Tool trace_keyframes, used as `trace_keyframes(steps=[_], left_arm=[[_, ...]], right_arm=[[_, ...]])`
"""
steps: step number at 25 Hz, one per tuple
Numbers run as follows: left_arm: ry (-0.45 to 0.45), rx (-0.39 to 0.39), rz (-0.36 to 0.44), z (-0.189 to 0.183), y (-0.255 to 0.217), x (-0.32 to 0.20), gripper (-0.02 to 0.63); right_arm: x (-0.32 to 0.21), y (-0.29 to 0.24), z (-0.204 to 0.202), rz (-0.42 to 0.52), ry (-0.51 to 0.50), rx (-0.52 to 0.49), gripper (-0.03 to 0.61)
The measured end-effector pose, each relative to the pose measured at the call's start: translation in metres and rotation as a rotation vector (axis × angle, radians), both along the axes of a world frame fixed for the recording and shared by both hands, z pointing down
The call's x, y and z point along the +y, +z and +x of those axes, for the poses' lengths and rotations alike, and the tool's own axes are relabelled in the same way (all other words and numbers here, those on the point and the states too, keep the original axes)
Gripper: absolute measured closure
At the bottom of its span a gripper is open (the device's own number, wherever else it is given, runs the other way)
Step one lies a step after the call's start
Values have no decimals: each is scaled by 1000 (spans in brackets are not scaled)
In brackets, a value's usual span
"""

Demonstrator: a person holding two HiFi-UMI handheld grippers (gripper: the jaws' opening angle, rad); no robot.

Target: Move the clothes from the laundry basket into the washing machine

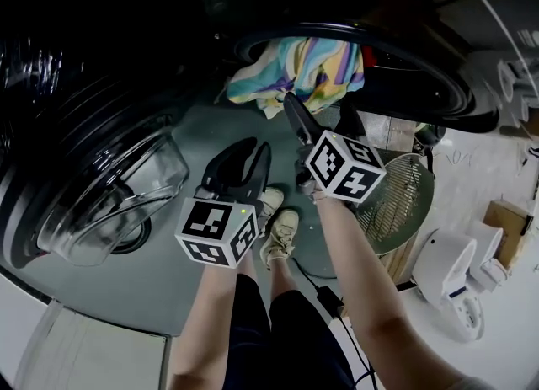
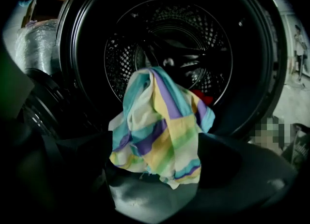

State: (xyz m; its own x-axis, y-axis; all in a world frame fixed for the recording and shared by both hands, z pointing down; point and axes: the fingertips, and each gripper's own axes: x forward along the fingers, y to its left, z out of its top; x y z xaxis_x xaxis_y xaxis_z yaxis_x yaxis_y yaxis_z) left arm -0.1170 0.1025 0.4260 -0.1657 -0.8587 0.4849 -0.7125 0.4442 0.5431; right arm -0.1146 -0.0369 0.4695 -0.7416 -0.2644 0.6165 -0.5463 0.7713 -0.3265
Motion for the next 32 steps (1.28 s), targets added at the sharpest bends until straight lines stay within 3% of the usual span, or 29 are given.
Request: trace_keyframes(steps=[5, 9, 11, 13, 15, 16, 20, 25, 32], left_arm=[[-22, 2, 0, 2, 5, 8, 572], [-14, 7, 14, 6, 9, 9, 581], [-17, 0, 20, 6, 9, 7, 587], [-20, -6, 22, 7, 9, 5, 597], [-26, -4, 22, 9, 10, 3, 601], [-30, -3, 26, 10, 9, 2, 602], [-48, 9, 55, 13, 2, -2, 604], [-52, 9, 81, 15, -11, -9, 607], [-28, 3, 94, 19, -19, -13, 607]], right_arm=[[15, 49, -13, -100, 15, 54, -31], [15, 75, -31, -187, -20, 90, -30], [4, 80, -33, -225, 3, 123, 47], [-4, 76, -30, -250, 29, 140, 199], [-5, 62, -26, -205, 6, 115, 430], [-5, 51, -24, -170, -17, 92, 457], [-7, 0, -20, -57, -69, -41, 469], [-40, -47, -40, 111, -83, -111, 471], [-86, -103, -73, 288, -11, -222, 471]])
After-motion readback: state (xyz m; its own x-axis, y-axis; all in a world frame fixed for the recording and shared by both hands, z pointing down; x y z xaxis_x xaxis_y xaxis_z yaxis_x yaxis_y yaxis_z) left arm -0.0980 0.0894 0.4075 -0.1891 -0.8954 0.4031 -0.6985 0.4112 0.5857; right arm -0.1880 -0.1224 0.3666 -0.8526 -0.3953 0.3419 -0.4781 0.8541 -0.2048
